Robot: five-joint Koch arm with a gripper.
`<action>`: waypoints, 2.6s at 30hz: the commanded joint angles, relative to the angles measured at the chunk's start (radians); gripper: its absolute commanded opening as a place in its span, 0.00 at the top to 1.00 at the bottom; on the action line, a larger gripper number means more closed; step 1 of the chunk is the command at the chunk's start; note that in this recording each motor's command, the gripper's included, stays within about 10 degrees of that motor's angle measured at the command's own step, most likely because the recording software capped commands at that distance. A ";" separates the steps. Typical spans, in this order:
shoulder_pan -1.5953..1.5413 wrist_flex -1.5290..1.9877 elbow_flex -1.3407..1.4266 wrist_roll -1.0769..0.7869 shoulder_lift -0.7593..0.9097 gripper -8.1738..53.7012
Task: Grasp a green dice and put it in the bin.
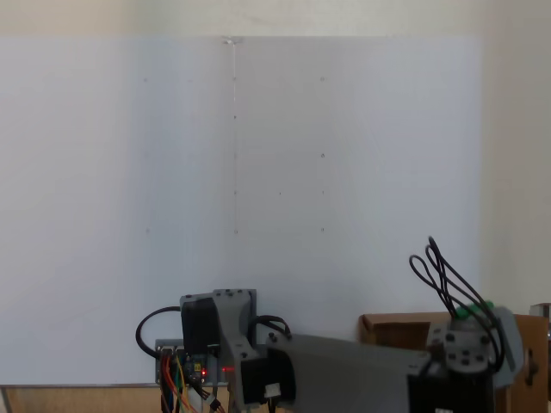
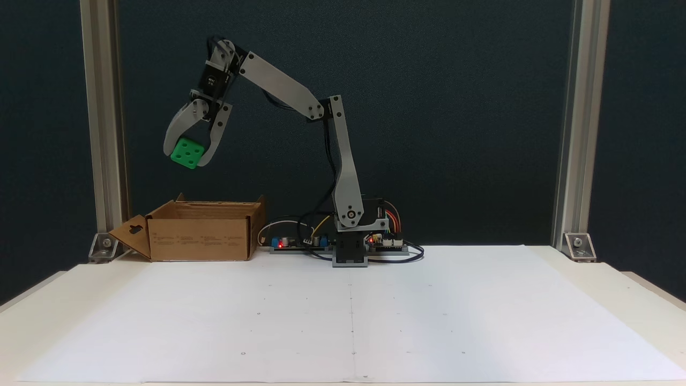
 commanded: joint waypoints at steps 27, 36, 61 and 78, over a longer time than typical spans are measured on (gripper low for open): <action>0.265 0.173 -0.025 -0.132 -0.219 0.36; 0.184 0.161 -0.028 -0.106 -0.112 0.16; -0.910 -0.278 -0.035 0.256 0.149 0.17; -1.255 -0.586 0.445 0.252 0.321 0.14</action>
